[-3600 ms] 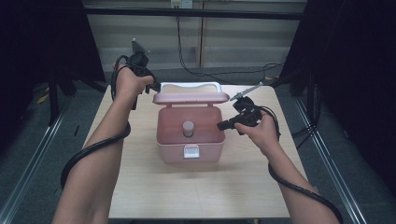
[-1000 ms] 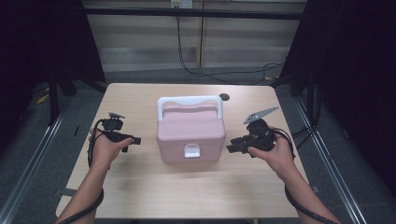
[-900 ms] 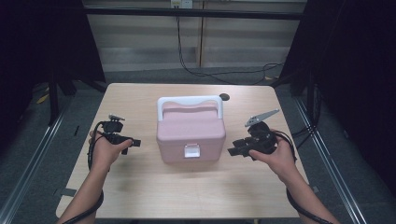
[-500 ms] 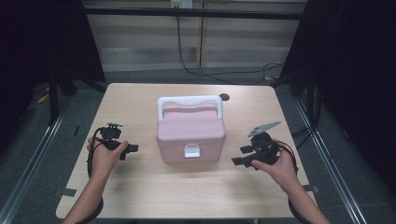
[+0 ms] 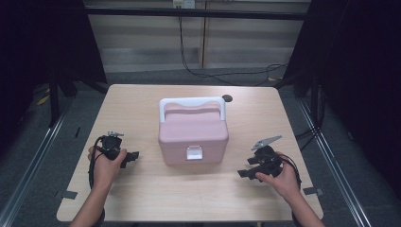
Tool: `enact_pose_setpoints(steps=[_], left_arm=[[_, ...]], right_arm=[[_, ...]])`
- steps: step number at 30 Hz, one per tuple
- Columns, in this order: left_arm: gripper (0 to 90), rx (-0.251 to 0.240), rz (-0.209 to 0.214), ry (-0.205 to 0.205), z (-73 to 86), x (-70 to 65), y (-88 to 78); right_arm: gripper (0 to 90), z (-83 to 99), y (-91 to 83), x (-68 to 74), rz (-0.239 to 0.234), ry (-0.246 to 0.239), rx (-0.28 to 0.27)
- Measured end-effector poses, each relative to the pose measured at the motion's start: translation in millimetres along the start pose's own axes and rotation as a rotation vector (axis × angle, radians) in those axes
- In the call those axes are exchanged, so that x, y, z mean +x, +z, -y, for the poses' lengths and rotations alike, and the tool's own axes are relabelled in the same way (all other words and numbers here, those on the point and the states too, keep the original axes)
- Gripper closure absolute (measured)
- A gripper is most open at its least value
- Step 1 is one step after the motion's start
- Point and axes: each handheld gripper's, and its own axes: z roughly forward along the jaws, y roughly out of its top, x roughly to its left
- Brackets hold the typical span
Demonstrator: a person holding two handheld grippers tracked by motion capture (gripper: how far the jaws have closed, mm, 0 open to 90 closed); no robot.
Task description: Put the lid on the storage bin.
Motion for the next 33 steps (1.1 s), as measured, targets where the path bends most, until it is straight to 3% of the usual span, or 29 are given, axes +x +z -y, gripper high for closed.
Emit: enact_pose_setpoints(steps=[3,10,14,19,21,26,29,33], left_arm=[[15.8,-0.014,-0.004,0.027,3.1,-1.5,0.8],[15.4,-0.105,0.001,0.069,14.1,1.5,2.0],[14.9,-0.140,-0.007,0.089,19.0,0.2,3.0],[14.9,-0.184,-0.002,0.104,25.6,0.6,3.6],[14.9,-0.184,-0.013,0.130,26.5,-0.4,3.9],[14.7,-0.187,-0.011,0.125,27.0,-1.0,3.8],[14.7,-0.188,-0.011,0.124,27.0,-1.1,3.9],[14.7,-0.187,-0.013,0.127,27.0,-0.9,3.7]], right_arm=[[27.6,4.2,3.2,-0.9,0.003,-0.003,0.004],[25.7,12.7,8.3,-0.9,0.015,-0.029,-0.009],[25.3,17.9,9.3,0.1,0.029,-0.057,-0.047],[24.6,26.2,10.6,4.8,0.066,-0.124,-0.085],[24.5,27.8,11.8,4.6,0.070,-0.142,-0.105],[23.1,34.4,15.2,3.4,0.090,-0.161,-0.169],[21.6,38.6,17.7,1.0,0.077,-0.171,-0.218],[21.6,38.1,18.0,0.7,0.080,-0.172,-0.218]])
